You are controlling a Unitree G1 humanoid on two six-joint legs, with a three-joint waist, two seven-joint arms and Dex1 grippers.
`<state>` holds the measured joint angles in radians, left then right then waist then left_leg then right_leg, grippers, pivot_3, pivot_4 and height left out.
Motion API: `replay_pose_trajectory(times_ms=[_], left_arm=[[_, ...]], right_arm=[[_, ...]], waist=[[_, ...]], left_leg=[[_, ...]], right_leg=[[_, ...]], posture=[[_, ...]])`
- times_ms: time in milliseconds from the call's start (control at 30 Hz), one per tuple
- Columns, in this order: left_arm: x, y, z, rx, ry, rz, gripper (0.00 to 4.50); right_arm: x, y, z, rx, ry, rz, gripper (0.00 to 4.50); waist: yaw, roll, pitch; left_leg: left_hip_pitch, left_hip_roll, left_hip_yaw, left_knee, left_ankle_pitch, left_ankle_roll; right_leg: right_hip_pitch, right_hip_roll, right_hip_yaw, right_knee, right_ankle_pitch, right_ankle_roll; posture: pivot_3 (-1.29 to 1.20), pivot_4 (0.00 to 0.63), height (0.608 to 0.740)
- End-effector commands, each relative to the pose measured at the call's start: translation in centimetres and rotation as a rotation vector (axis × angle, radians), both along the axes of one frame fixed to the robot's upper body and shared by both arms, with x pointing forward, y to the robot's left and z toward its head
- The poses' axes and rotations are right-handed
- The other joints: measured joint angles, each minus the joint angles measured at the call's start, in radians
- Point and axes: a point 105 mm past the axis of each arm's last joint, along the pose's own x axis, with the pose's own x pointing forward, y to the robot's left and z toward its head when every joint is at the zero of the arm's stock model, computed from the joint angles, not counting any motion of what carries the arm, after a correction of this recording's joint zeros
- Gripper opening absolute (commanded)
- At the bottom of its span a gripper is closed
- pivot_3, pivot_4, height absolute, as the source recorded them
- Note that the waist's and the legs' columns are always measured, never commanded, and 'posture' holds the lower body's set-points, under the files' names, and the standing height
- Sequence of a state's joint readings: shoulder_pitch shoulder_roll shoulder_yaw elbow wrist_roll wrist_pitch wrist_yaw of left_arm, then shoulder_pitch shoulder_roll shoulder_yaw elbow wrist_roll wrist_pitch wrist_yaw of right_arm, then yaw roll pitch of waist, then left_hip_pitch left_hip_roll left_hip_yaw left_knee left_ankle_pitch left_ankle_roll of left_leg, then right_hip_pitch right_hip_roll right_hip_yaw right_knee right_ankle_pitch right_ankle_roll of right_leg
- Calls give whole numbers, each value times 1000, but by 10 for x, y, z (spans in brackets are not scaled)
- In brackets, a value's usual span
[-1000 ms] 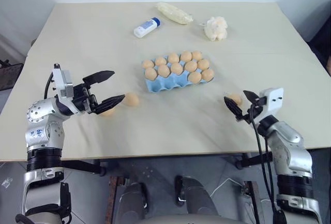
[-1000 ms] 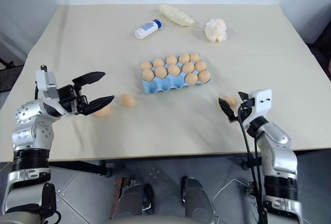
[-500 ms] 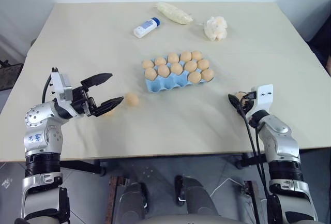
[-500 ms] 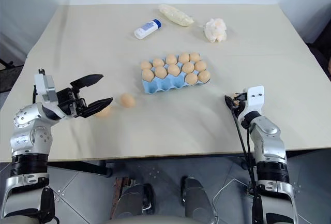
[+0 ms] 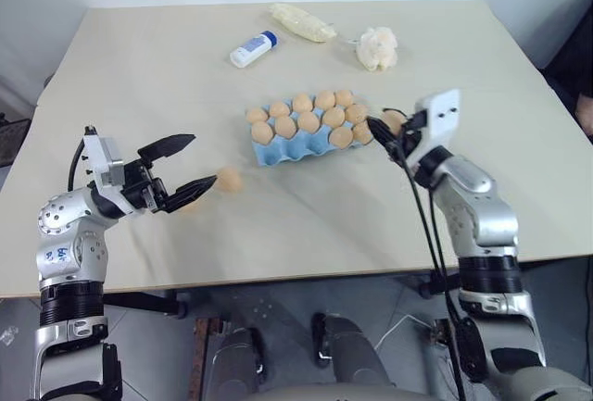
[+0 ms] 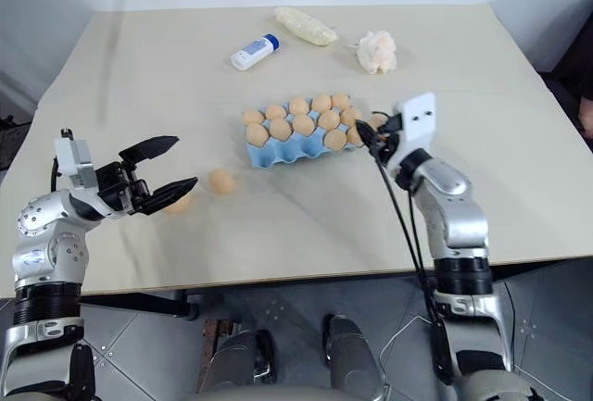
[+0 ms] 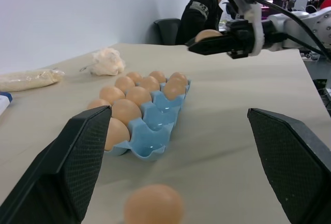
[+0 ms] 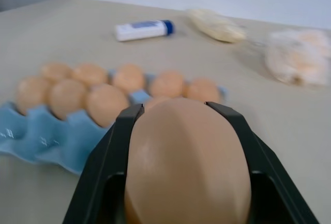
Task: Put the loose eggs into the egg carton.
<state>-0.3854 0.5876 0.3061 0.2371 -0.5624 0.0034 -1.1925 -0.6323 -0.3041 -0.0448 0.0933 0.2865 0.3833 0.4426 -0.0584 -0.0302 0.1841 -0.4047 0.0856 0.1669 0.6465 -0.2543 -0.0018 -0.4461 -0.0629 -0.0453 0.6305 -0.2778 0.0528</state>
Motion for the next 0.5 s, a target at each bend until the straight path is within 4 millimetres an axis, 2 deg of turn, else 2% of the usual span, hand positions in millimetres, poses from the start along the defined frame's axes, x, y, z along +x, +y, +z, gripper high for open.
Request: replay_pose_trajectory(times_ms=[33,200,400,500], left_arm=[[-6,3,12,-6,-55,6,4500],[-7,3,12,-7,-58,11,4500],[-9,3,12,-9,-63,22,4500],[-11,5,12,-10,-62,31,4500]], right_arm=[[11,23,4,-13,-8,21,1537],[27,53,-6,-8,27,43,1537],[42,71,-12,13,36,35,1537],[44,77,-13,22,53,61,2513]], waist=[[0,0,0],[-1,0,0],[-2,0,0],[-8,0,0]], left_leg=[[0,0,0,0,0,0],[0,0,1,0,0,0],[-1,0,3,0,-1,-1],[-1,1,5,0,0,-2]], right_leg=[[0,0,0,0,0,0],[0,-1,0,0,0,0],[0,0,0,-1,0,0],[0,0,0,0,0,0]], posture=[[0,150,740],[0,150,740],[0,150,740],[0,150,740]])
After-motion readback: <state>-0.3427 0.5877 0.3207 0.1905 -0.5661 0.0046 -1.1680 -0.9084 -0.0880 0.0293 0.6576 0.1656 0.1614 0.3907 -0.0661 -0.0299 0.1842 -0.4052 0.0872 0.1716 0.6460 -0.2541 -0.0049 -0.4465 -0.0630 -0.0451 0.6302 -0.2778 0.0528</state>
